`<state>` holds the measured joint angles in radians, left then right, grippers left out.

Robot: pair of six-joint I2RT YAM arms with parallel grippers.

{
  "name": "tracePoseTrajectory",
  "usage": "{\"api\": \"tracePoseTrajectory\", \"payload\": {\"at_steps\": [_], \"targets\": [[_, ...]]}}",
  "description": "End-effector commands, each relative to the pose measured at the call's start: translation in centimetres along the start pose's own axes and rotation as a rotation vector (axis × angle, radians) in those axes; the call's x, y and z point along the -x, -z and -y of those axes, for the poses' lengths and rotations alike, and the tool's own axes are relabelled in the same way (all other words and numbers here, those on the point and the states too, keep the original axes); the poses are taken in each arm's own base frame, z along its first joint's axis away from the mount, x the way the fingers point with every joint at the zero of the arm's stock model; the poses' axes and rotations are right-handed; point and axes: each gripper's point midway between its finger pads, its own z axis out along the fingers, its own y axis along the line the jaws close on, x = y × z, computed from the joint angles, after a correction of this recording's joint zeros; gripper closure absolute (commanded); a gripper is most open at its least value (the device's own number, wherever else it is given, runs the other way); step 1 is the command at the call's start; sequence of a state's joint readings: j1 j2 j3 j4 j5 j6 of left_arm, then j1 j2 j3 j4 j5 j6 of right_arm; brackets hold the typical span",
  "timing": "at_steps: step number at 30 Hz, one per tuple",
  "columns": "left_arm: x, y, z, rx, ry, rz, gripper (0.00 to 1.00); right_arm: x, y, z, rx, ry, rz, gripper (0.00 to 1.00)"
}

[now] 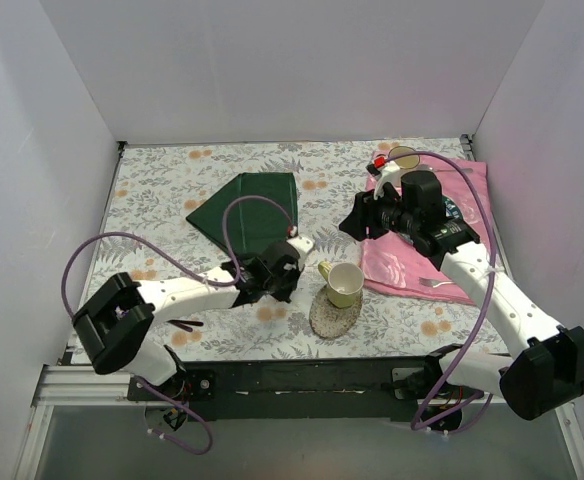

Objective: Fold the napkin, place the utensils inside, and roll it up
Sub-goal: Fold the napkin

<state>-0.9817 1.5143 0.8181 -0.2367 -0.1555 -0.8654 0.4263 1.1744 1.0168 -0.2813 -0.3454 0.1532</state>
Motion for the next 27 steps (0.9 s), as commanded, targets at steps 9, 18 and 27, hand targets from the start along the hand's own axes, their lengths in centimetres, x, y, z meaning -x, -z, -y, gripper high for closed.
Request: {"api": "tracePoseTrajectory", "payload": {"at_steps": [9, 18, 27], "targets": [[9.5, 4.4, -12.6, -0.048, 0.616, 0.241, 1.0, 1.6, -1.8, -0.8, 0.089, 0.002, 0.012, 0.44], [9.5, 5.0, -22.2, -0.111, 0.989, 0.314, 1.0, 1.8, -2.9, -1.1, 0.127, -0.021, 0.002, 0.44], [8.7, 5.1, -28.4, -0.071, 1.124, 0.374, 1.0, 0.8, -3.5, -1.1, 0.146, -0.054, -0.023, 0.44]]}}
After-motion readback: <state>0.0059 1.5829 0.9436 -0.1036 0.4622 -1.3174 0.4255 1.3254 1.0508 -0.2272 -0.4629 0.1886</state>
